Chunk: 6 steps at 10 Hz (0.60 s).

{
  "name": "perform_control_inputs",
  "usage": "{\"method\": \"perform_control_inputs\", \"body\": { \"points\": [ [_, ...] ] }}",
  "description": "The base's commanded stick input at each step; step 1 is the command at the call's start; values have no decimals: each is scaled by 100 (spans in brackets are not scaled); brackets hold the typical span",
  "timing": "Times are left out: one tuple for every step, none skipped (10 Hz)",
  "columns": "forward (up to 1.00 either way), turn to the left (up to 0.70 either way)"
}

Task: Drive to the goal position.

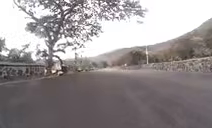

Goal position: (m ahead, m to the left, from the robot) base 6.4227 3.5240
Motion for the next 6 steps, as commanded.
{"method": "perform_control_inputs", "body": {
  "points": [
    [70, 0],
    [70, 0],
    [70, 0],
    [70, 0],
    [70, 0],
    [70, 0]
  ]
}}
